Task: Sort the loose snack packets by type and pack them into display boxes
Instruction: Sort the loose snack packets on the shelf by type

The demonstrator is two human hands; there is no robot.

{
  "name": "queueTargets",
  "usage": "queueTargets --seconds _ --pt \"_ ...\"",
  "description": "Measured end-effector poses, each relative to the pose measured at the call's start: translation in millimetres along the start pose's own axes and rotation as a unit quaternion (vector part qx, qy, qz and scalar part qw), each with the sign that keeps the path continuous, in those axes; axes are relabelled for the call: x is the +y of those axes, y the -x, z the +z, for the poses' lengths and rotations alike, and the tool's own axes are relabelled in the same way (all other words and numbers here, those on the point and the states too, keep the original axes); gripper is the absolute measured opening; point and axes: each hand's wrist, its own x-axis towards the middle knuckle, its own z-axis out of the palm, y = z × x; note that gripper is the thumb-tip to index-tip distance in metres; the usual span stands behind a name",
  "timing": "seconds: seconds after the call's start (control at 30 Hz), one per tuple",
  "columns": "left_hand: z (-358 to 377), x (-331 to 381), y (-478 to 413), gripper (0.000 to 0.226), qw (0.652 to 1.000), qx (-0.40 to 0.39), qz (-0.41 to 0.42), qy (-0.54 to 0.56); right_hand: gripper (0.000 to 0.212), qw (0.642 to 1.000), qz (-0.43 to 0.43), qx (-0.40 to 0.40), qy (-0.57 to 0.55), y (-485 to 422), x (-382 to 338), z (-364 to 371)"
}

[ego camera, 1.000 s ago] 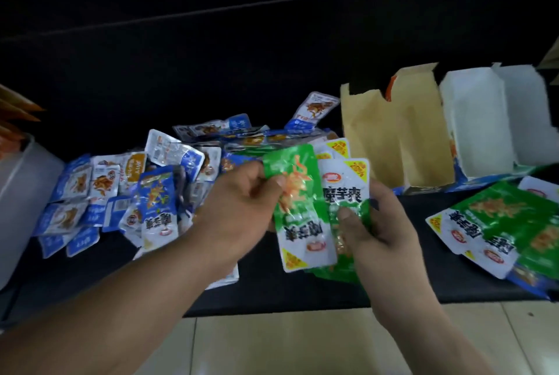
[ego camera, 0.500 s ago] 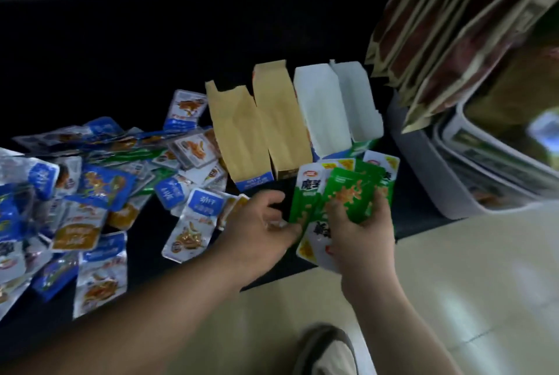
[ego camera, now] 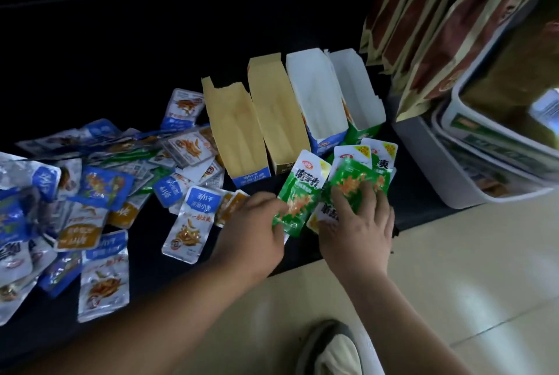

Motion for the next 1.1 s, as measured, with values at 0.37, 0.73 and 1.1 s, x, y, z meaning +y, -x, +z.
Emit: queueTargets --seconds 0.37,0.73,1.1 --pt "-4 -23 32 0.056 0.949 -0.227 0.024 -0.218 0.063 0.99 -0.104 -0.09 0.04 -6 -22 7" --pt "-35 -71 45 0.064 0.943 -0.227 0.055 -0.238 0.066 0.994 -0.007 -0.064 0.089 -16 -12 5" --pt "-57 -100 63 0.066 0.955 -0.14 -0.007 -0.262 0.045 0.972 -0.191 0.011 -0.135 24 -68 14"
